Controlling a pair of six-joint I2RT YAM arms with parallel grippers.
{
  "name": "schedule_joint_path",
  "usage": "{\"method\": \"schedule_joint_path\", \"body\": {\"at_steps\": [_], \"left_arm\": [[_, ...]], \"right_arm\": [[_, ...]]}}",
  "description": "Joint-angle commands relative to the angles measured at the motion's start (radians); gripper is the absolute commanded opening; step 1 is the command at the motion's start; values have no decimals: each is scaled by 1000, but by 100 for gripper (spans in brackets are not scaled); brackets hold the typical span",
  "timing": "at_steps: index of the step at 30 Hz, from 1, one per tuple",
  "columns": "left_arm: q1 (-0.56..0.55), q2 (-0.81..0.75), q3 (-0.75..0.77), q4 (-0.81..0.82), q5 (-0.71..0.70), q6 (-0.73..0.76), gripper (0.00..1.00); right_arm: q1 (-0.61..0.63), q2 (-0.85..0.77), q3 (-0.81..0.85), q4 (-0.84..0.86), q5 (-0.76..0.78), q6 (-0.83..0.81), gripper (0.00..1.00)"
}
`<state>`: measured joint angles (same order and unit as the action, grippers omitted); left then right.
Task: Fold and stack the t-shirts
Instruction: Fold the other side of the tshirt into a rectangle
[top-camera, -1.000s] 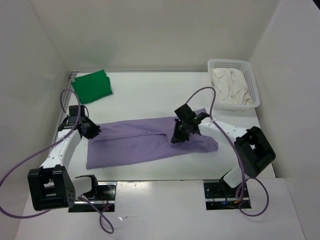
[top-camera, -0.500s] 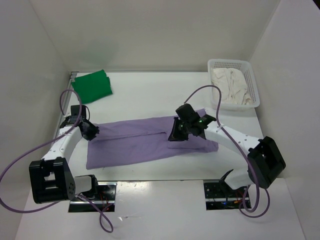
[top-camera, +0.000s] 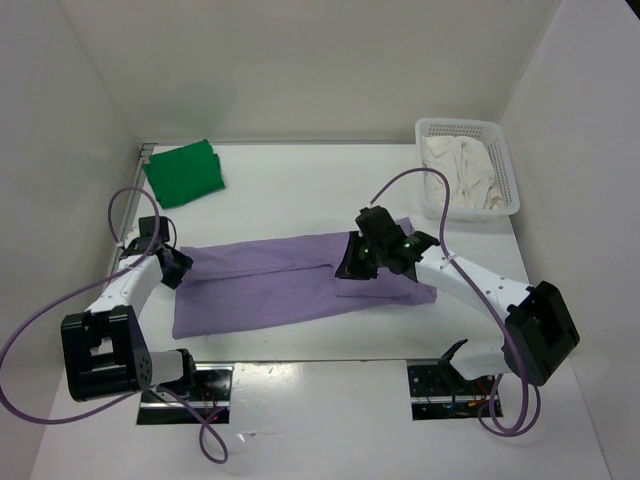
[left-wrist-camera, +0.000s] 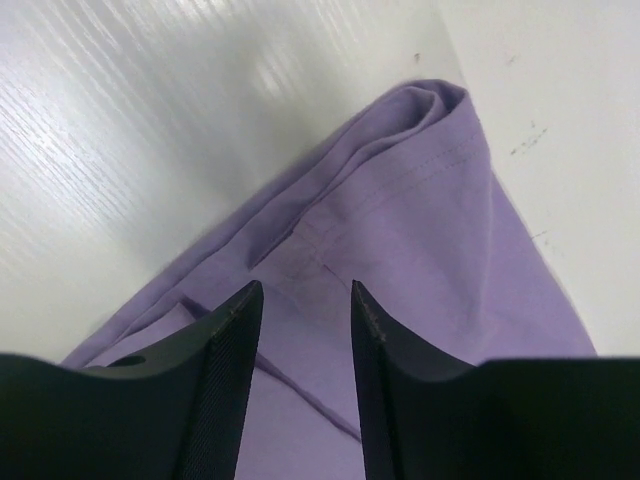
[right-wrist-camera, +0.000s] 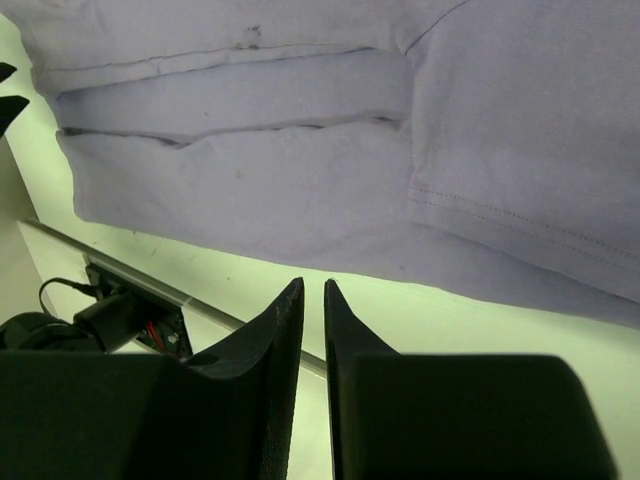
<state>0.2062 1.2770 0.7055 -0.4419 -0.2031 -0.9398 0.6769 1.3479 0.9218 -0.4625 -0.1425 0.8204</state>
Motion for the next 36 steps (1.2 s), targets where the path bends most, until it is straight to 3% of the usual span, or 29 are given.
{"method": "schedule_joint_path", "body": {"at_steps": [1, 7, 13, 19, 23, 31, 33, 34, 36], "left_arm": [[10, 31, -24, 48, -1, -24, 48], [10, 96, -11, 66, 27, -24, 43], [10, 55, 18, 28, 8, -24, 9], [1, -41, 126, -156, -45, 45, 0], [-20, -30, 149, -268, -142, 68, 0], [-21, 36, 200, -333, -150, 39, 0], [-21, 47, 190, -333, -139, 39, 7], [-21, 47, 181, -322, -125, 39, 22], [-21, 36, 181, -322, -136, 27, 29]], "right_arm": [[6, -44, -9, 33, 12, -12, 19], [6, -44, 0, 33, 12, -21, 19], [6, -44, 0, 33, 21, -21, 20], [6, -24, -20, 42, 21, -21, 20], [6, -3, -20, 51, 30, -21, 22], [6, 7, -20, 70, 40, -21, 29], [-4, 7, -20, 70, 40, -21, 31], [-13, 7, -20, 70, 40, -30, 32], [-13, 7, -9, 70, 50, -30, 32]]}}
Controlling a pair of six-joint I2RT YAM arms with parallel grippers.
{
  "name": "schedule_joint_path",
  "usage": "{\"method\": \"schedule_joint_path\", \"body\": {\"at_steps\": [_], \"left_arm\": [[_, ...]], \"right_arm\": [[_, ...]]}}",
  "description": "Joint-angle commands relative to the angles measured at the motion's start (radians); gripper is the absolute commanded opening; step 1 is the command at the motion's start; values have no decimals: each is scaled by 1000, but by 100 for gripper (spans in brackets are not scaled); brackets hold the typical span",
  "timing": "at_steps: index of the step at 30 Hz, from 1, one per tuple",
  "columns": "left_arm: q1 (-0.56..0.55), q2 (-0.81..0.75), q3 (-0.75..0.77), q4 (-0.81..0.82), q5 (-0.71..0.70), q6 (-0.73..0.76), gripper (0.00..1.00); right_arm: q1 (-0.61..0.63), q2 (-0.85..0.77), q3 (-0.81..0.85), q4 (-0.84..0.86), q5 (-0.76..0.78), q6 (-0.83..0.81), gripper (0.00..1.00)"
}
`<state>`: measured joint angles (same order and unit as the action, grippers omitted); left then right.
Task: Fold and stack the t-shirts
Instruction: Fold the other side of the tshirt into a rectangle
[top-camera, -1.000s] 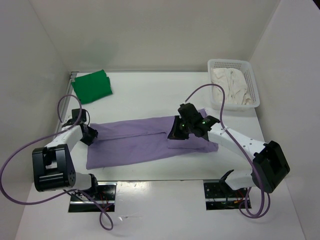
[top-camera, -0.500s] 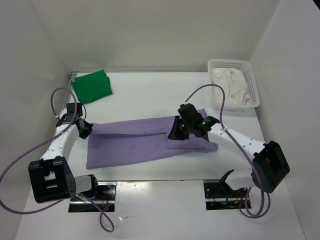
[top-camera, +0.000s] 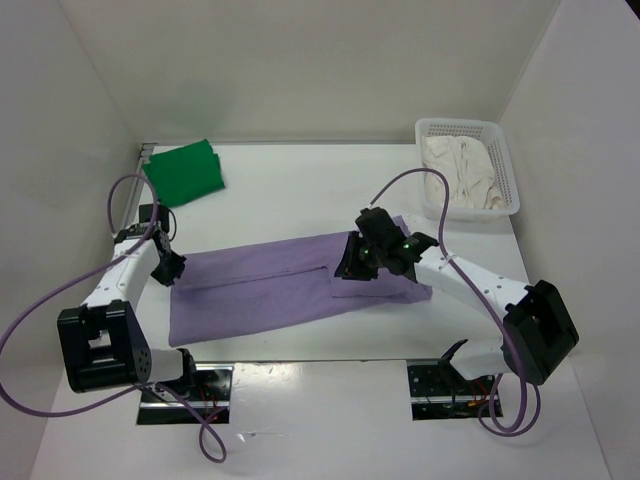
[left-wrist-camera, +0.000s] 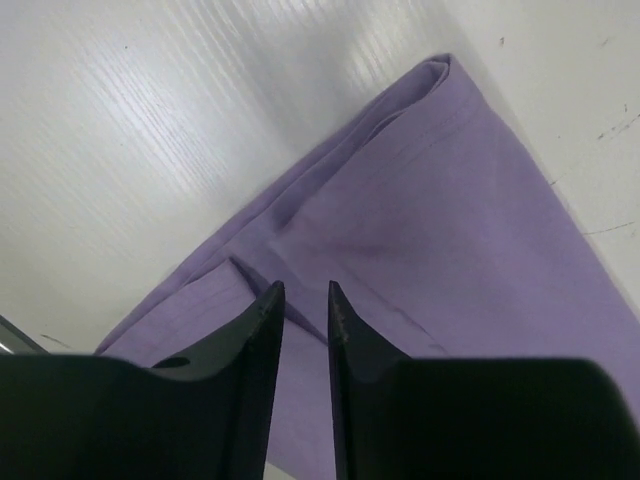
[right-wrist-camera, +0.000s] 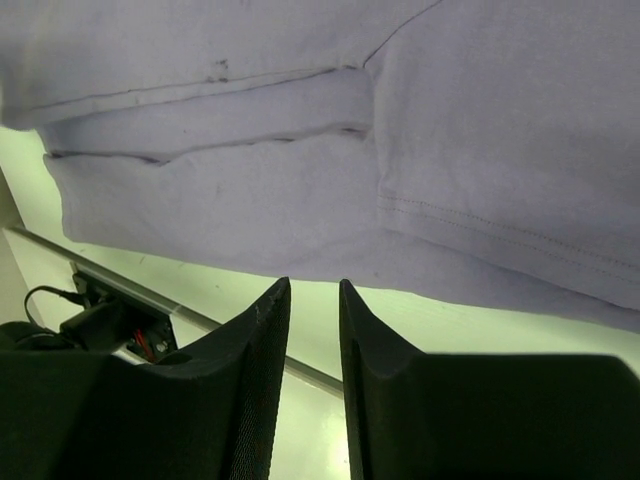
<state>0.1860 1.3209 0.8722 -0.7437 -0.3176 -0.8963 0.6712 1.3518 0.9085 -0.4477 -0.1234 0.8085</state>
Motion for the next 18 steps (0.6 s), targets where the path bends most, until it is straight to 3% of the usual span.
{"method": "schedule_joint_path", "body": {"at_steps": [1, 2, 6, 9, 11, 12, 15, 18], "left_arm": [[0, -17, 14, -38, -47, -27, 32], [0, -17, 24, -39, -63, -39, 39], [0, -38, 69, -63, -141, -40, 37], [-23, -38, 113, -8, -106, -9, 33], [-37, -29, 84, 104, -60, 2, 32], [-48, -20, 64, 142, -7, 2, 32], [-57, -9, -17, 263, 70, -7, 31], [-57, 35, -58, 331, 81, -16, 31]], "right_arm": [[-19, 3, 4, 44, 31, -19, 32], [-30, 3, 15, 44, 31, -19, 32], [-50, 3, 26, 32, 42, -28, 32], [-62, 16, 35, 32, 42, -28, 32], [-88, 32, 35, 43, 31, -19, 25], [-88, 41, 35, 59, 31, -19, 15], [-117, 85, 46, 73, 31, -9, 0], [-154, 141, 59, 83, 31, 12, 0]]}}
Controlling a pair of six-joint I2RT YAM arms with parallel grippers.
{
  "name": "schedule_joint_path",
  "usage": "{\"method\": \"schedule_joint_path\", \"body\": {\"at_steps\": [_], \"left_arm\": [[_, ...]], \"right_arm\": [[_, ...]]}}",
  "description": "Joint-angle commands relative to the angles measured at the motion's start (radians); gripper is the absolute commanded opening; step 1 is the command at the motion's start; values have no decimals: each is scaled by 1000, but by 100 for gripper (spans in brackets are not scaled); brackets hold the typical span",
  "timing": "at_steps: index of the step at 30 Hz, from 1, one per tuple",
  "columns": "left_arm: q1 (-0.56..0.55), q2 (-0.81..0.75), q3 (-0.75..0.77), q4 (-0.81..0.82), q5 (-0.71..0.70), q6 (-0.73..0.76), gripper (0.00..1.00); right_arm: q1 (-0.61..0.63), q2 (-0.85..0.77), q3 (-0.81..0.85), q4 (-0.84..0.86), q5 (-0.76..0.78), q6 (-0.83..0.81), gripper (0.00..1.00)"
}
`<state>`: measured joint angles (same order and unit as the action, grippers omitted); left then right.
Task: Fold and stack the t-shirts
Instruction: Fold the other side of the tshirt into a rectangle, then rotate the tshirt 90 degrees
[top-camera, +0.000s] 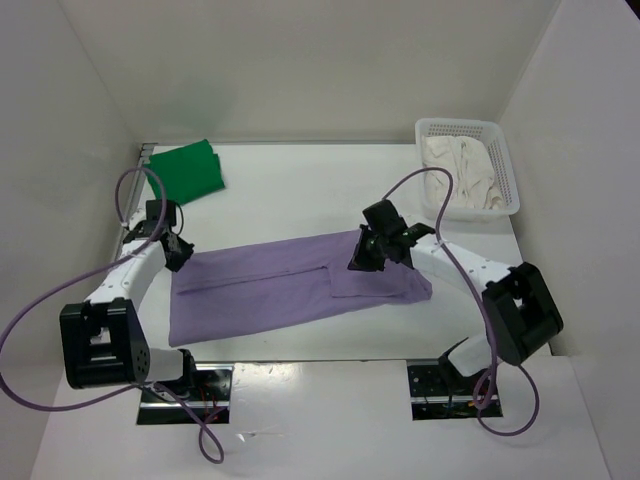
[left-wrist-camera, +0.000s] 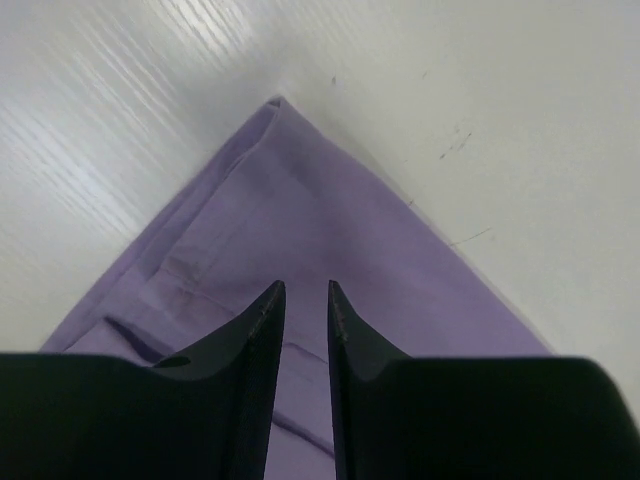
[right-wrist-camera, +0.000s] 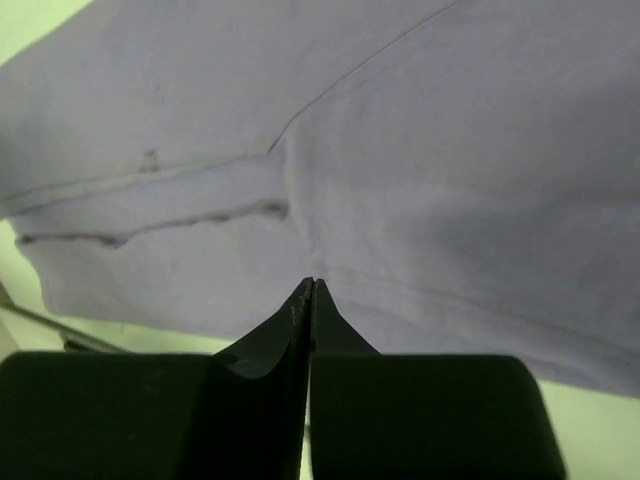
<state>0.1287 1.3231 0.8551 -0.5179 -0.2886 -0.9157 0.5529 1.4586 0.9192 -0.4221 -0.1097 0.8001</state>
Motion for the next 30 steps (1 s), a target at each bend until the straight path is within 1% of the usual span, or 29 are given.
{"method": "schedule_joint_path", "body": {"at_steps": [1, 3, 4, 5, 7, 9, 12, 16, 18, 21, 22, 25, 26, 28, 29, 30], "left_arm": [[11, 59, -50, 119, 80, 14, 31], [29, 80, -68, 128, 107, 14, 31], [46, 94, -85, 159, 161, 14, 32], [96, 94, -102, 159, 187, 0, 32], [130, 103, -140, 180, 219, 0, 33], [143, 103, -140, 180, 191, 40, 35], [190, 103, -140, 162, 195, 60, 36], [190, 18, -88, 162, 233, 84, 36], [190, 8, -27, 138, 258, 107, 36], [151, -10, -2, 128, 305, 132, 35], [114, -10, 15, 137, 305, 132, 32], [65, -21, 53, 137, 315, 167, 31], [37, -30, 65, 125, 315, 188, 31], [6, -53, 91, 105, 315, 207, 31], [-26, -62, 91, 105, 330, 216, 31], [-40, -62, 91, 105, 341, 230, 31]], "right_arm": [[-47, 43, 49, 86, 27, 21, 0], [-67, 71, 49, 117, 39, 60, 0], [-76, 83, 49, 144, 50, 76, 0], [-88, 112, 38, 161, 64, 88, 0], [-97, 153, 38, 186, 85, 110, 0], [-97, 224, 64, 200, 114, 119, 0], [-97, 290, 93, 209, 151, 142, 0], [-97, 354, 131, 221, 188, 154, 0], [-106, 394, 173, 221, 188, 154, 0], [-107, 488, 257, 221, 151, 154, 0], [-107, 514, 288, 221, 139, 154, 0], [-107, 661, 481, 175, 88, 145, 0], [-107, 757, 623, 160, 64, 145, 0], [-93, 856, 790, 123, 64, 126, 0], [-93, 905, 986, 76, 64, 114, 0], [-79, 1012, 1098, 40, 64, 99, 0]]}}
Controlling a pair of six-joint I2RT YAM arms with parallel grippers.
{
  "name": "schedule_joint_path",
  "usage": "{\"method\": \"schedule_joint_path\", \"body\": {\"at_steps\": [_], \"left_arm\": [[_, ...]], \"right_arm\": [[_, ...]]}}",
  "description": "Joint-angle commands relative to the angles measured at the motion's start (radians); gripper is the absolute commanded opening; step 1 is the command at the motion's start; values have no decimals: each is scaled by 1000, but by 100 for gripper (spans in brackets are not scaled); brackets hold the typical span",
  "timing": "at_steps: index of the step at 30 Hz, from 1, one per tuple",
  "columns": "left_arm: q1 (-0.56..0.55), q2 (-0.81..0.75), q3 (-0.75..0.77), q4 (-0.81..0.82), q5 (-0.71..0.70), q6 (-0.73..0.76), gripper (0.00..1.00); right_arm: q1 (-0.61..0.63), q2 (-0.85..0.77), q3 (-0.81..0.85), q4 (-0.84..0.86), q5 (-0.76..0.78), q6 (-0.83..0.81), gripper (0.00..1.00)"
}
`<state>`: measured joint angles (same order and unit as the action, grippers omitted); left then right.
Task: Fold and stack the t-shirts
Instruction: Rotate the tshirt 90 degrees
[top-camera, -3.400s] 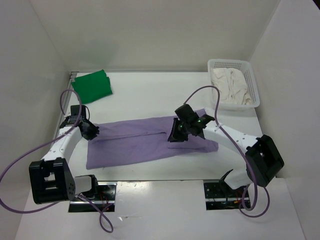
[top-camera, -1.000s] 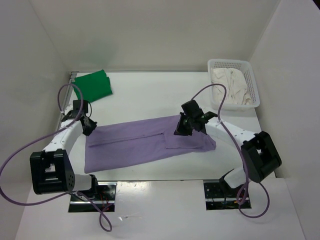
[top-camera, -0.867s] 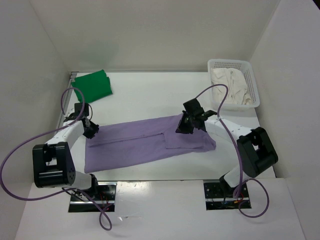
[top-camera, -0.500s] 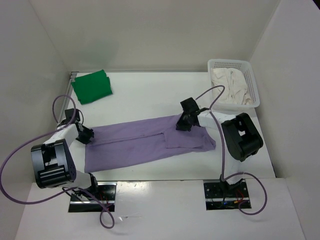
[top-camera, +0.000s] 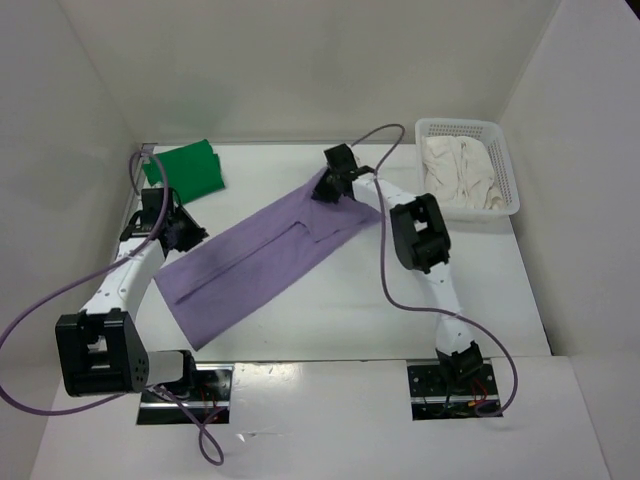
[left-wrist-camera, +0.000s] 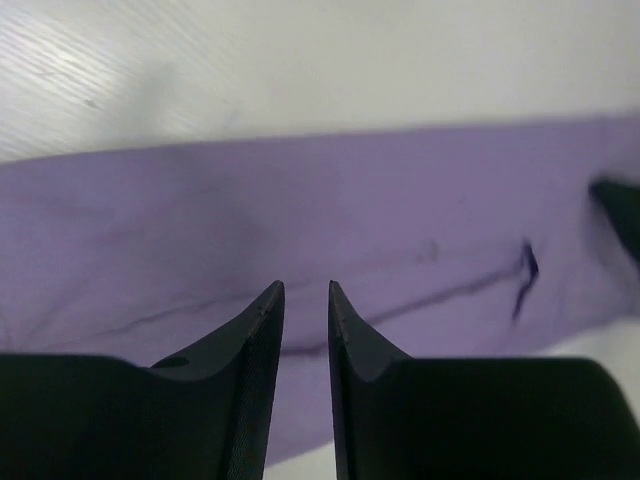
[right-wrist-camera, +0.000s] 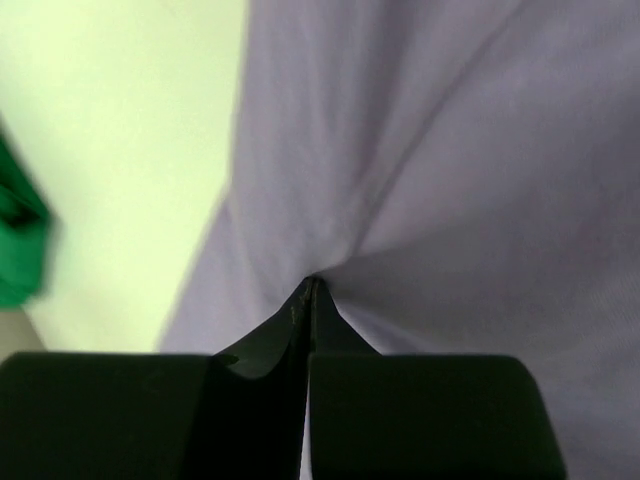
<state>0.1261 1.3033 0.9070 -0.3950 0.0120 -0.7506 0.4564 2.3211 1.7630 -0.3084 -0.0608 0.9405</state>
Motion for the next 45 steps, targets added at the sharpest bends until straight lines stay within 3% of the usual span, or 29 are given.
{"method": "schedule_joint_path", "body": {"at_steps": [1, 2, 4, 5, 6, 7, 10, 12, 13, 15, 16, 17, 18, 19, 21, 25, 30, 42, 45], "left_arm": [[-48, -51, 40, -27, 54, 65, 31], [-66, -52, 40, -27, 90, 82, 31], [-88, -52, 40, -36, 127, 118, 31], [-98, -52, 74, -45, 152, 128, 31], [-117, -52, 90, -54, 169, 128, 31], [-117, -52, 104, -54, 189, 137, 30], [-146, -61, 145, -45, 220, 137, 24], [-146, -61, 145, -33, 249, 137, 21], [-146, -71, 145, -19, 264, 137, 20], [-146, -91, 130, -4, 295, 137, 20], [-146, -91, 119, -4, 305, 137, 20], [-146, -104, 119, -4, 306, 137, 20], [-146, -116, 119, -17, 306, 137, 20], [-146, -116, 119, -18, 306, 149, 21], [-146, -125, 119, -28, 306, 149, 25], [-146, -114, 110, 2, 318, 140, 28], [-146, -79, 132, 22, 318, 140, 28], [-146, -99, 87, 13, 344, 129, 29], [-146, -99, 78, 22, 355, 129, 29]], "right_arm": [[18, 211, 380, -121, 24, -75, 0], [28, 274, 670, -244, 24, -94, 0], [28, 478, 1001, -386, 35, -130, 0], [28, 547, 1358, -505, 35, -131, 0], [28, 558, 1313, -467, 14, -131, 3], [28, 405, 1126, -440, 35, -140, 3], [103, 145, 904, -391, 211, -268, 9], [135, 19, 790, -377, 220, -296, 15], [136, -53, 615, -335, 211, -307, 25], [146, -327, 358, -231, 188, -280, 34], [146, -426, 99, -112, 162, -255, 43], [146, -604, -18, -72, 115, -226, 45], [156, -684, -124, -40, 93, -173, 48], [191, -750, -305, 9, 75, -151, 53], [246, -853, -435, 9, 23, -103, 53], [422, -864, -708, 129, -20, 65, 54], [531, -781, -778, 276, -53, 126, 56], [531, -438, -646, 374, -37, 126, 58], [521, -384, -617, 391, -18, 126, 52]]}}
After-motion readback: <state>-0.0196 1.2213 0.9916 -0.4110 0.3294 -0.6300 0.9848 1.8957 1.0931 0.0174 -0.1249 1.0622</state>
